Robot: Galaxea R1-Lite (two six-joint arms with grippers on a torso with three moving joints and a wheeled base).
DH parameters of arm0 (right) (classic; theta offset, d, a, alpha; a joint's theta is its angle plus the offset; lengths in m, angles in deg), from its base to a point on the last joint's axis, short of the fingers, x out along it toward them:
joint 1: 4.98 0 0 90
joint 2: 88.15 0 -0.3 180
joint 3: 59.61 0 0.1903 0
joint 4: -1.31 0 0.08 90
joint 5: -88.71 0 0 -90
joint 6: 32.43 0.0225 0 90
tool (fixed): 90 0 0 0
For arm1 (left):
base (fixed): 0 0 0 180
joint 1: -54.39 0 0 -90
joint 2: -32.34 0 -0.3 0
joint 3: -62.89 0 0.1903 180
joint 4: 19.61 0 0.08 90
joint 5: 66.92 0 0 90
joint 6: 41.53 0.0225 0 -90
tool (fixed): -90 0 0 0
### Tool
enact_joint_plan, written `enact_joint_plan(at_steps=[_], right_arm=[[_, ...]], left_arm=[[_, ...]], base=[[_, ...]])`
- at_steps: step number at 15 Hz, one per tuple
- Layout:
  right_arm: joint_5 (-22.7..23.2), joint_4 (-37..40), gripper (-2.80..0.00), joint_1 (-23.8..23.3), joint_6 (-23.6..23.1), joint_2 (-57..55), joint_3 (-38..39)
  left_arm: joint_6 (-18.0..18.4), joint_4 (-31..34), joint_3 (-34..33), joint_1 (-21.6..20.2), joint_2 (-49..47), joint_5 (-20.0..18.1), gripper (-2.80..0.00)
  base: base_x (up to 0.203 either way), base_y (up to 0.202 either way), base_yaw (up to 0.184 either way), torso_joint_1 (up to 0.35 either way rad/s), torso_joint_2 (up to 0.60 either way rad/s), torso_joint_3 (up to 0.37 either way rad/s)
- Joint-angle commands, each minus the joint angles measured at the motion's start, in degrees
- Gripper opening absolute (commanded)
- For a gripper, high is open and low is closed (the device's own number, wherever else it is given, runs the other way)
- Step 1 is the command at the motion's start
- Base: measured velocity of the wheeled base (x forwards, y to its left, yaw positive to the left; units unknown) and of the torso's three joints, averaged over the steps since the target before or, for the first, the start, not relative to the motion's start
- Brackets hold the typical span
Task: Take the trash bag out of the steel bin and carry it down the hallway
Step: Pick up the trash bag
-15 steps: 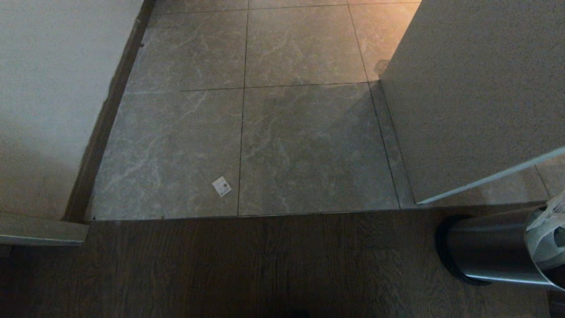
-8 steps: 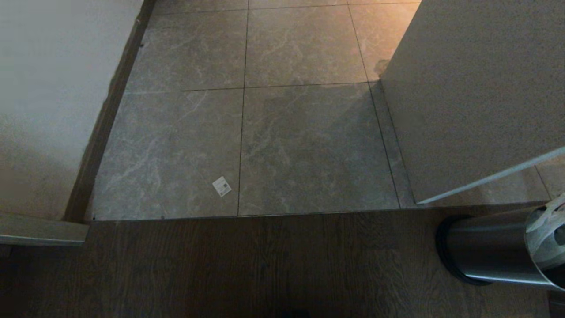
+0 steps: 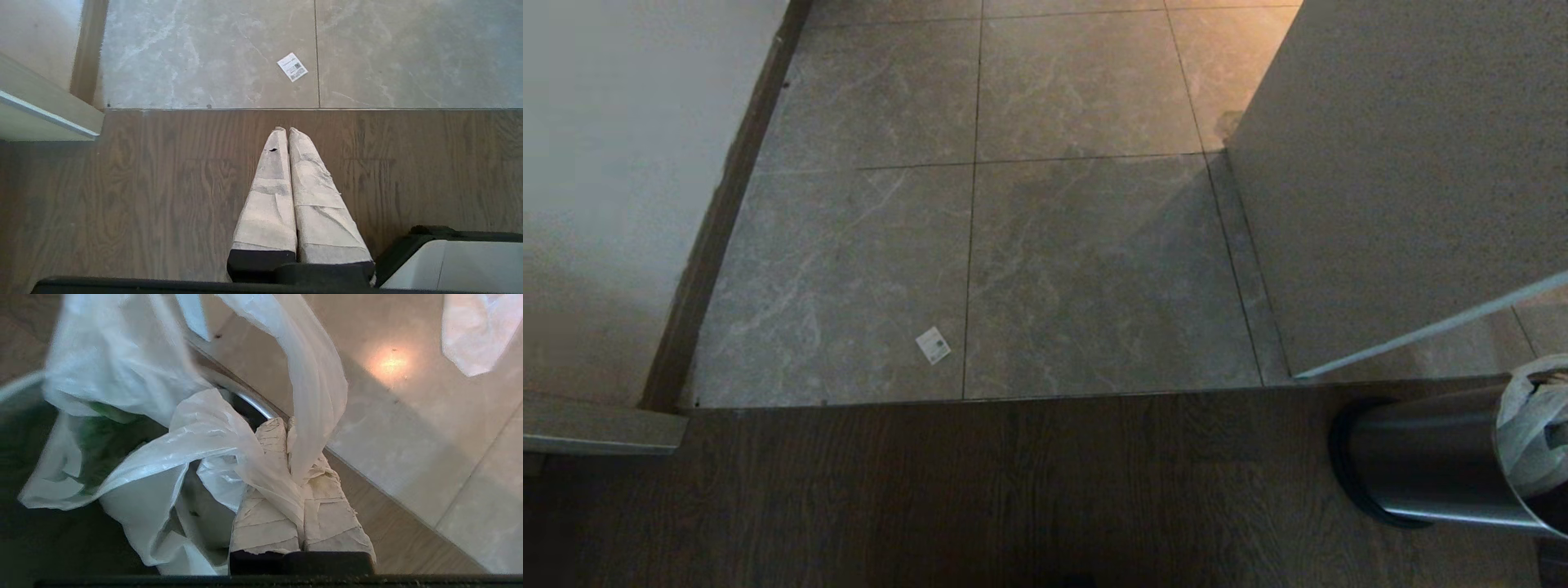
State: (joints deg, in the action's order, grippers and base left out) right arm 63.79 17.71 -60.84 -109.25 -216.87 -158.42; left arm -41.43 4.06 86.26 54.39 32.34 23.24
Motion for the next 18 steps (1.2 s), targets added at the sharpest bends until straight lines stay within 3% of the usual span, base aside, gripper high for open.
enact_joint_plan(at_steps=[1,6,9,12,14,18], right_arm=[[0.41,0.14,-2.8,-1.15,-0.44,2.89,2.44],[0.25,0.48,-2.8,-3.83,0.02,9.5,8.63],[-0.16,4.21,-2.8,-5.04,5.3,15.25,12.14],[-1.05,10.55,-2.8,-5.95,10.8,22.55,14.76],[-1.22,14.28,-2.8,-6.22,11.96,26.88,16.49],[-1.31,31.59,-2.8,-6.41,16.09,36.76,15.07]], left_arm=[[-0.01,0.05,0.0,0.0,0.0,0.02,-2.8],[-0.01,0.05,0.0,0.0,0.0,0.02,-2.8],[-0.01,0.05,0.0,0.0,0.0,0.02,-2.8],[-0.01,0.05,0.0,0.0,0.0,0.02,-2.8],[-0.01,0.05,0.0,0.0,0.0,0.02,-2.8],[-0.01,0.05,0.0,0.0,0.0,0.02,-2.8]], base=[[0.0,0.0,0.0,0.0,0.0,0.0],[0.0,0.0,0.0,0.0,0.0,0.0],[0.0,0.0,0.0,0.0,0.0,0.0],[0.0,0.0,0.0,0.0,0.0,0.0],[0.0,0.0,0.0,0.0,0.0,0.0],[0.0,0.0,0.0,0.0,0.0,0.0]])
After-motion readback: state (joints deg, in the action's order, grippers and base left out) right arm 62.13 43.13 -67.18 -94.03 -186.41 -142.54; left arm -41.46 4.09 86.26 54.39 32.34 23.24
